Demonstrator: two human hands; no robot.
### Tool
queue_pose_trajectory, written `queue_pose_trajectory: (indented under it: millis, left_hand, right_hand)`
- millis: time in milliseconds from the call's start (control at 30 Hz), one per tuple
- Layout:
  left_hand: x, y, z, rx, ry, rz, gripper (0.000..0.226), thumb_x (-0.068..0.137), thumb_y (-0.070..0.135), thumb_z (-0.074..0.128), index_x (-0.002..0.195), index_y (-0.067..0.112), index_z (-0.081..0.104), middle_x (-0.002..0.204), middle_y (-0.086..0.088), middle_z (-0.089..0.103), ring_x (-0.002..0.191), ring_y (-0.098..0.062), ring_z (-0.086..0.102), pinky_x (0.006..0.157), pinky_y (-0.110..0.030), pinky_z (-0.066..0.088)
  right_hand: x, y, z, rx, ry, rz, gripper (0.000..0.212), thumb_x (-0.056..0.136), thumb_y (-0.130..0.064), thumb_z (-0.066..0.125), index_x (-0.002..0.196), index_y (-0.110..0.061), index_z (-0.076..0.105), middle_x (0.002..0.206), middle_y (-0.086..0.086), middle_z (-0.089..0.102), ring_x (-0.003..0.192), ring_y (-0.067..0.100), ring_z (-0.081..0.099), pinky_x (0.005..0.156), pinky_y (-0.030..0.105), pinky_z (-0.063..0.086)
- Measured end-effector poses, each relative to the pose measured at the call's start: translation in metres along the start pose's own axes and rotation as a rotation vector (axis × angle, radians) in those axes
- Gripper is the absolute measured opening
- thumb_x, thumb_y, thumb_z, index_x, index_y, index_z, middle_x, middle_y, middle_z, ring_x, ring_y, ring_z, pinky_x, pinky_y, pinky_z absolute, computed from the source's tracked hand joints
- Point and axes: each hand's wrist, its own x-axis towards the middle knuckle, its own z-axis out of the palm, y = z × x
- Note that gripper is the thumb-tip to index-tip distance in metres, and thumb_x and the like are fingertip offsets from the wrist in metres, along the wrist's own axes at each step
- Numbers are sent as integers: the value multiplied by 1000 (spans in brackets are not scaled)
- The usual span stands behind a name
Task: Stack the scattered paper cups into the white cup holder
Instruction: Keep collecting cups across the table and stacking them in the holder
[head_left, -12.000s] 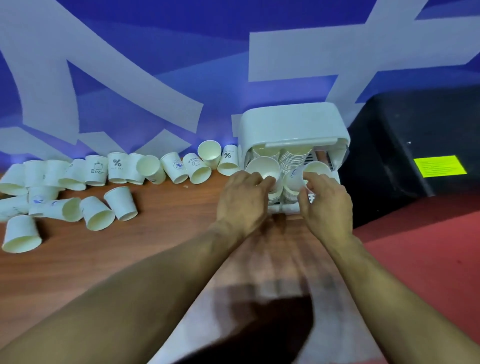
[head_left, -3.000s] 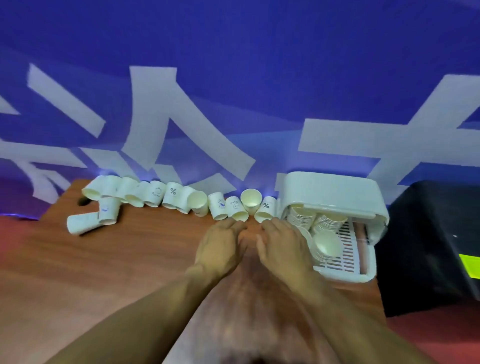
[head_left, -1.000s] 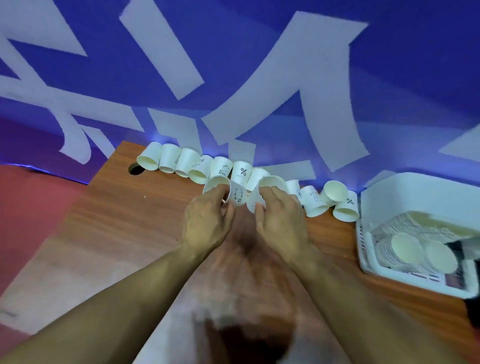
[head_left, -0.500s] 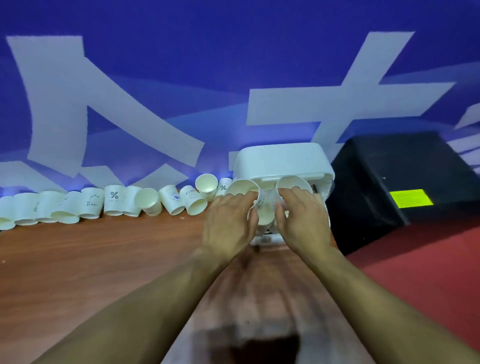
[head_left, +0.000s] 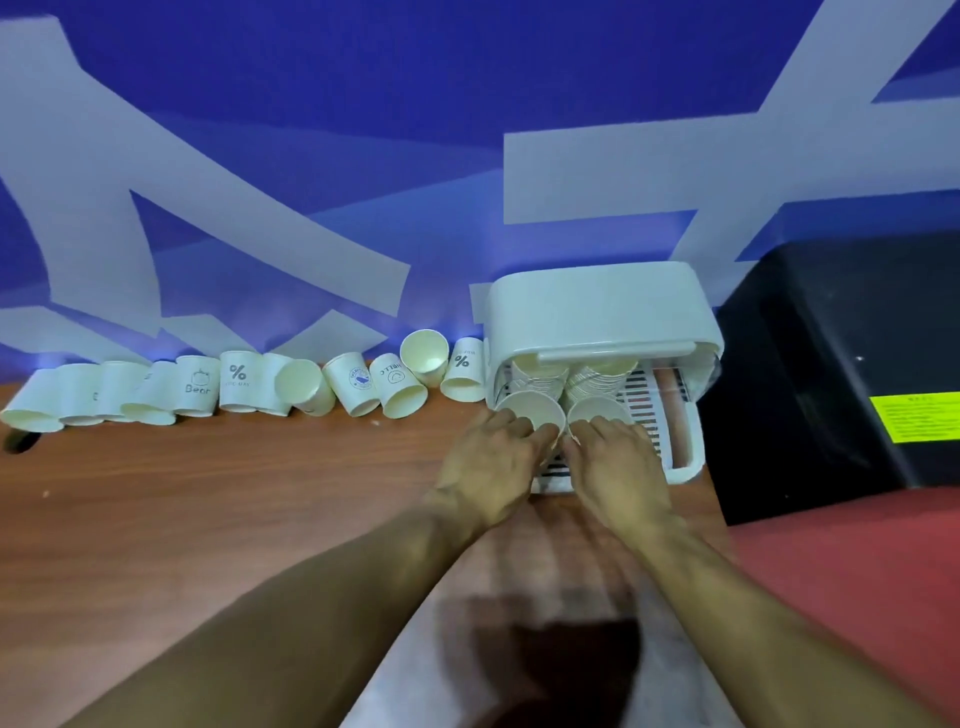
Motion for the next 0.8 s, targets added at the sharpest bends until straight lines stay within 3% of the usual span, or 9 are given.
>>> queue_pose_trajectory:
  millis: [200, 367, 567, 800]
  left_hand:
    - [12, -4, 26, -98, -42, -10, 9, 89, 26, 54, 91, 22, 61, 79, 0, 61, 79, -26, 54, 69, -34, 31]
    - [16, -4, 33, -118, -67, 12, 21, 95, 30, 47, 95, 20, 66, 87, -2, 62, 85, -27, 54, 72, -35, 33]
    - [-3, -9, 14, -180, 58, -34, 34, 93, 40, 52, 112, 15, 65, 116, -6, 56, 105, -26, 50, 87, -38, 46]
    - [-58, -31, -30, -274, 143, -197, 34, 94, 41, 50, 117, 19, 60, 118, -3, 53, 103, -25, 50, 89, -40, 45]
  right_hand:
    - [4, 6, 10, 79, -6, 24, 28, 92, -25, 44, 69, -16, 58, 67, 1, 56, 68, 26, 53, 70, 38, 40]
    - [4, 11, 11, 90, -5, 17, 27, 91, -25, 46, 68, -15, 58, 67, 1, 55, 67, 27, 54, 70, 36, 36]
    - [-4, -3, -7, 122, 129, -25, 18, 84, -22, 57, 91, -9, 67, 89, 6, 61, 80, 29, 55, 75, 39, 41]
    - [-7, -70, -44, 181, 219, -183, 25, 84, -29, 61, 98, -10, 67, 94, 7, 61, 84, 30, 57, 75, 40, 45]
